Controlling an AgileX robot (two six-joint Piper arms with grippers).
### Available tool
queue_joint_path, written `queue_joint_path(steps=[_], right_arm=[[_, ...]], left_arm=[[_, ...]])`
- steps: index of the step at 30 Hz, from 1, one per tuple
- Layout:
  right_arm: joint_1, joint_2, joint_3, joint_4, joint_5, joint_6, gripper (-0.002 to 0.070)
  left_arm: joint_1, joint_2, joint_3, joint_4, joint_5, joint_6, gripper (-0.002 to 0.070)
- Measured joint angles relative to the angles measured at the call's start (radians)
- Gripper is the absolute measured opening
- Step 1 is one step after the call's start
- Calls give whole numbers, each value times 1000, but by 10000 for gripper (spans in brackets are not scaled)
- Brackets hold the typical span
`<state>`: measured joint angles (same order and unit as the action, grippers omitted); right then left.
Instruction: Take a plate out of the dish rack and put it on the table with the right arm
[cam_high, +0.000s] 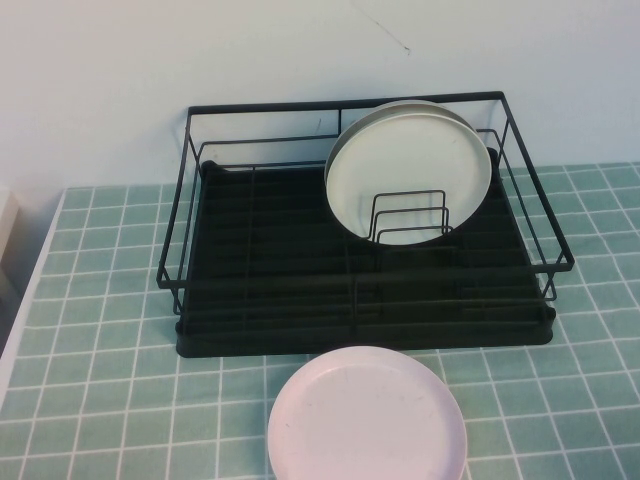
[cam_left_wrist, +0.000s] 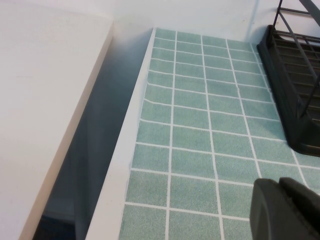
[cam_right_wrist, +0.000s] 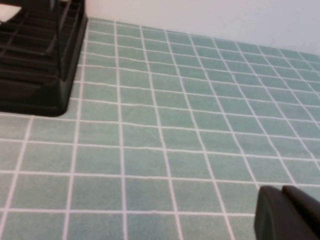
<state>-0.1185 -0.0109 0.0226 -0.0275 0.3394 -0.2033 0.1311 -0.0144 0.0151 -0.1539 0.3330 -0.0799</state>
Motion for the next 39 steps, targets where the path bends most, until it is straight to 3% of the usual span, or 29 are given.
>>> queue_joint_path(steps=[6,39], right_arm=[[62,0,0,0,0,-2,0],[82,0,0,6,2,-2,-1]], left_arm=[[0,0,0,0,0,0,-3],[0,0,0,0,0,0,-3]])
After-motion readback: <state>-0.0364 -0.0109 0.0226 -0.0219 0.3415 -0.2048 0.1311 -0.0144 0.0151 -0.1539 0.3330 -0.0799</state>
